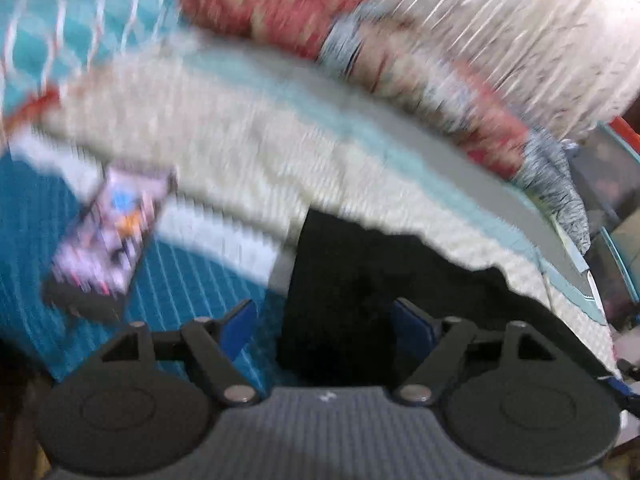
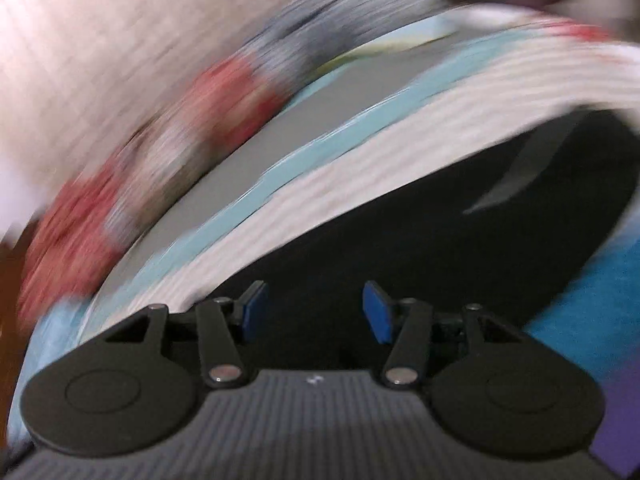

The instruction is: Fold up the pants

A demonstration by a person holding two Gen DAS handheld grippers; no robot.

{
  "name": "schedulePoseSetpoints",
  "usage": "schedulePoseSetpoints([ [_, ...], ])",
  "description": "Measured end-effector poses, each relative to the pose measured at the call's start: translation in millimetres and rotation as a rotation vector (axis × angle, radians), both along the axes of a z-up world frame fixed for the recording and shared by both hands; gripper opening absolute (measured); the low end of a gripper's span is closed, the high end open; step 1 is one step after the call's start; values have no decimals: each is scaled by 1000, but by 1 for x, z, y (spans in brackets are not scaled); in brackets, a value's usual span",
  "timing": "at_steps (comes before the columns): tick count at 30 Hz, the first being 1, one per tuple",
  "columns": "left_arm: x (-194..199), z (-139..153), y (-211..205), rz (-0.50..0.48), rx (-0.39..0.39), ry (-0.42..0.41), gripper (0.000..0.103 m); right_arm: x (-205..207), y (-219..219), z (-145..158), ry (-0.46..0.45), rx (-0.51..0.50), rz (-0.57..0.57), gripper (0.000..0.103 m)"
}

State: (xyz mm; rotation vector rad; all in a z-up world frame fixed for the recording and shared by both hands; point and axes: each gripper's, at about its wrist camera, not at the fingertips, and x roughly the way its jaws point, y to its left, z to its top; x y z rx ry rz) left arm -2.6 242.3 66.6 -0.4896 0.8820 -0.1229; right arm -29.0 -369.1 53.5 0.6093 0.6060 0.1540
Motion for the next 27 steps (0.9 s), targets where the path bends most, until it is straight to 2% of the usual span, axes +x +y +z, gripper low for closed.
schedulePoseSetpoints([
  [3,0,-16,3,9,-117,33,73,8,90,17,-60,-64,341,56],
  [5,-1,-18,5,19,-134,18,70,3,151,26,-125,-144,567,59],
  [6,-1,-19,6,22,-141,11,67,0,181,28,-156,-186,666,67],
  [7,-2,-20,6,23,-150,6,58,1,203,30,-178,-216,736,75],
  [8,-2,-22,6,25,-149,2,51,-1,225,30,-199,-239,800,78],
  [9,2,-21,6,19,-144,-3,48,-1,245,29,-214,-250,848,80],
  [11,6,-21,2,2,-131,-17,27,11,283,23,-210,-262,917,81],
  [12,8,-19,0,-2,-126,-21,23,21,298,18,-190,-262,933,81],
  [13,10,-15,-2,-6,-121,-34,11,34,314,11,-153,-262,948,81],
  [14,13,-10,-3,-14,-116,-51,11,47,328,5,-119,-272,961,74],
  [15,12,-4,-3,-17,-113,-75,11,54,338,-3,-95,-305,973,42],
  [16,10,3,-2,-21,-109,-106,10,59,346,-10,-79,-367,965,21],
  [17,7,9,-2,-25,-107,-130,10,56,342,-15,-78,-423,937,21],
  [18,5,14,-1,-28,-108,-154,10,54,338,-13,-100,-435,914,20],
  [19,2,19,0,-29,-110,-186,9,50,337,-8,-141,-434,887,19],
  [20,-3,24,0,-30,-111,-224,9,42,337,0,-216,-477,828,19],
  [22,-10,31,2,-29,-116,-297,9,11,342,15,-461,-645,693,19],
  [23,-14,32,4,-22,-115,-329,10,-7,348,17,-611,-734,629,19],
  [24,-19,30,5,-14,-115,-352,10,-21,355,11,-718,-815,590,20],
  [25,-22,25,7,-13,-113,-360,10,-30,366,1,-769,-889,582,20],
  [27,-24,8,7,-22,-83,-314,10,-37,385,-29,-779,-1003,645,20],
])
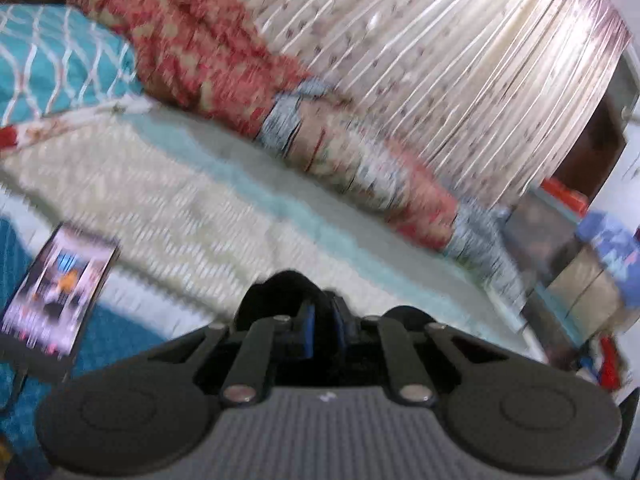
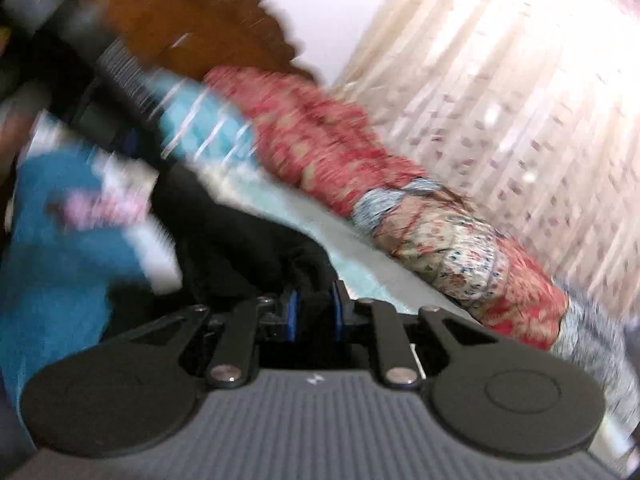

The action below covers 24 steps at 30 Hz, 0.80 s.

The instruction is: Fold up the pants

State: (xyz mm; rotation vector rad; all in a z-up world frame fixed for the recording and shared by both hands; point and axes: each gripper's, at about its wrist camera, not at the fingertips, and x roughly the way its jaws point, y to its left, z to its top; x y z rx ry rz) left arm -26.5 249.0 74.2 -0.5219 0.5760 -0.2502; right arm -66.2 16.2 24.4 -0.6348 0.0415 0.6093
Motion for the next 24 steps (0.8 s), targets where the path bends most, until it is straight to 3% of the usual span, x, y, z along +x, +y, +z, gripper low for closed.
schedulePoseSetpoints([
  [3,-6,-37,-3,3,90,129,10,-18,18,-43,0,-171,68,20],
  [7,-18,-57,7,24,1,187,12,-39,12,-53,117,-196,111,23],
  [11,-17,-52,9,53,-2,200,19,-38,22,-42,122,-200,100,26],
  [12,-17,-50,9,54,0,201,21,-33,24,-35,140,-187,90,34],
  [13,-18,-49,9,56,0,209,32,-31,20,-28,156,-175,82,40],
  [14,-20,-49,10,62,-7,223,53,-30,23,-18,180,-152,81,43],
  [15,-23,-49,13,74,-30,232,58,-32,16,-8,209,-117,91,49],
  [18,-33,-55,24,79,-156,254,61,-28,-11,20,290,4,121,53],
  [20,-36,-64,31,89,-276,290,77,-17,-33,36,338,88,112,53],
  [21,-36,-70,33,88,-329,306,79,-11,-46,36,364,131,97,53],
  [24,-33,-79,30,76,-413,318,85,6,-69,46,446,278,37,52],
])
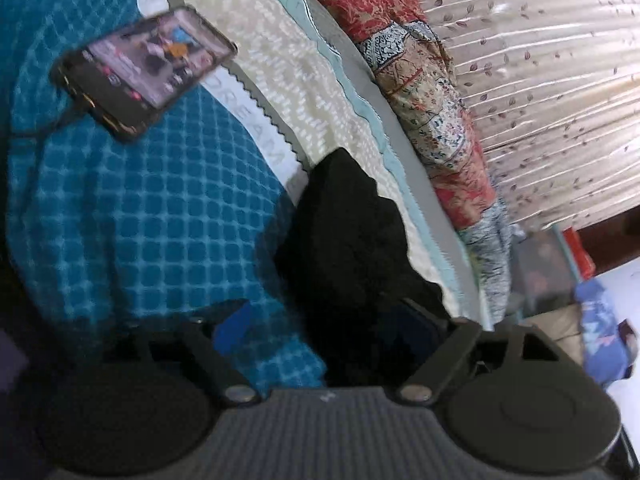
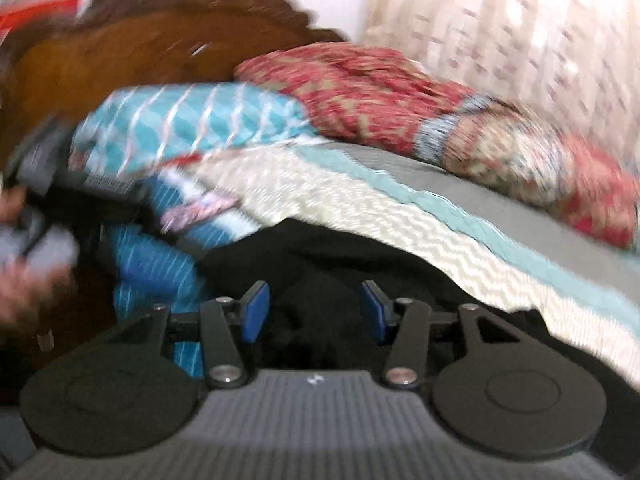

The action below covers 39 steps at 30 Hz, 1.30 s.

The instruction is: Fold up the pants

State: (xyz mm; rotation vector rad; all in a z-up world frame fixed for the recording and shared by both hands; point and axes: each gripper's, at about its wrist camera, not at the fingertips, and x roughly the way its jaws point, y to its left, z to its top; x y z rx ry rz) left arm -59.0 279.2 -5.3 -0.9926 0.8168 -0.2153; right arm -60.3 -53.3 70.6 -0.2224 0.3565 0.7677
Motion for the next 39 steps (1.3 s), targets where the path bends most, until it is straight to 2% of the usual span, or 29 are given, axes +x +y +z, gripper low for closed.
schedulePoseSetpoints([
  [2,6,0,-6,-7,-11,-9,96,10,-19,2,81,95,-77,51],
  [3,10,1,-12,-13,-12,-20,96,22,-22,1,139,142,-127,45],
  [4,15,1,-15,-23,-11,-32,95,34,-25,-3,195,182,-169,34],
  [5,20,1,-18,-28,-6,-43,87,38,-31,-9,250,209,-200,29],
  [6,25,0,-23,-31,7,-50,74,44,-35,-16,304,226,-233,22],
  [7,30,-2,-26,-44,20,-41,33,53,-33,-24,365,235,-256,19],
  [8,35,-5,-28,-52,30,-23,24,59,-26,-34,433,232,-252,18],
  [10,37,-4,-24,-29,26,-28,19,57,-3,-54,553,148,-186,13],
  [11,36,1,-21,-23,34,-46,18,43,14,-62,552,67,-154,11],
  [13,33,11,-17,-26,71,-79,17,9,37,-62,399,-52,-126,10],
  [14,31,13,-17,-31,93,-86,17,1,46,-61,355,-89,-118,10],
  [15,30,13,-17,-31,127,-85,17,0,52,-60,352,-99,-120,10],
  [17,28,8,-15,-26,147,-69,17,10,55,-63,404,-60,-132,10],
  [20,24,-4,-7,10,99,-39,21,24,51,-64,475,7,-140,8],
  [23,14,2,-5,13,117,-37,25,27,43,-53,485,58,-152,11],
  [24,10,7,-5,8,127,-46,25,29,38,-49,485,77,-158,15],
  [25,3,14,-4,3,131,-66,25,29,35,-43,482,99,-162,19],
  [30,-17,55,-3,-30,143,-222,25,27,18,-26,430,181,-200,21],
  [33,-1,75,-13,-61,176,-286,27,31,12,-29,458,222,-218,22],
  [35,19,79,-24,-87,197,-295,27,35,15,-39,501,217,-231,23],
  [39,57,67,-54,-179,151,-275,25,31,26,-56,575,182,-205,23],
])
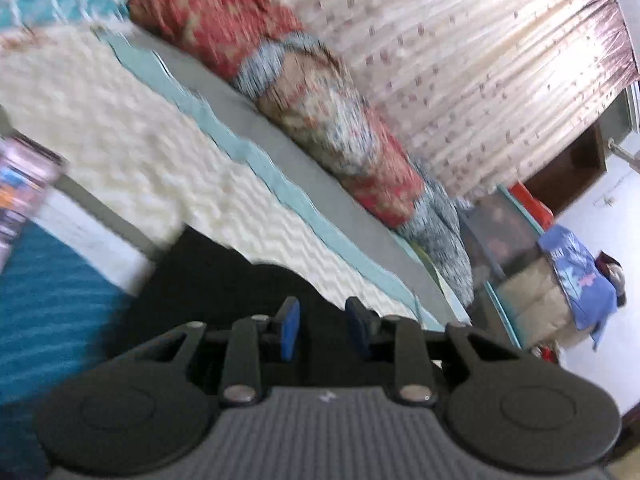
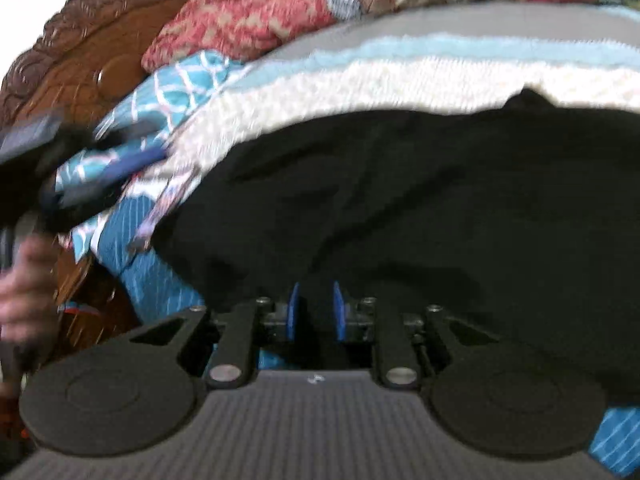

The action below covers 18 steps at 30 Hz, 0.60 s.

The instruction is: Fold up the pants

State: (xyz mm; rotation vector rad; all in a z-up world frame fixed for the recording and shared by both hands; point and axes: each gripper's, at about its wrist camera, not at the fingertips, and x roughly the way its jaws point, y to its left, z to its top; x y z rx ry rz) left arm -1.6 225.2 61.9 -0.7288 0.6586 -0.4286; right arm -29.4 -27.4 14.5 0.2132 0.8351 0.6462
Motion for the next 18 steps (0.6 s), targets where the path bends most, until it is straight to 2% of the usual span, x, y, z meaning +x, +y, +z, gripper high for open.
schedulePoseSetpoints([
  [2,12,-12,-22,-41,32,16,25,-2,9,-7,9,-46,12,23],
  [4,20,-30,-39,-25,118,74,25,-2,11,-8,1,-68,17,23],
  [5,22,-40,-42,-3,160,110,22,-1,12,-7,-3,-74,23,23],
  [7,26,-63,-39,67,255,195,6,2,10,-6,1,-74,33,22],
  [10,23,-70,-25,83,190,184,6,6,5,-5,15,-52,41,23],
  [15,16,-52,-28,116,232,186,6,7,-11,6,-16,-5,6,26],
  [18,12,-38,-34,132,241,167,11,8,-28,15,-54,0,-38,31],
])
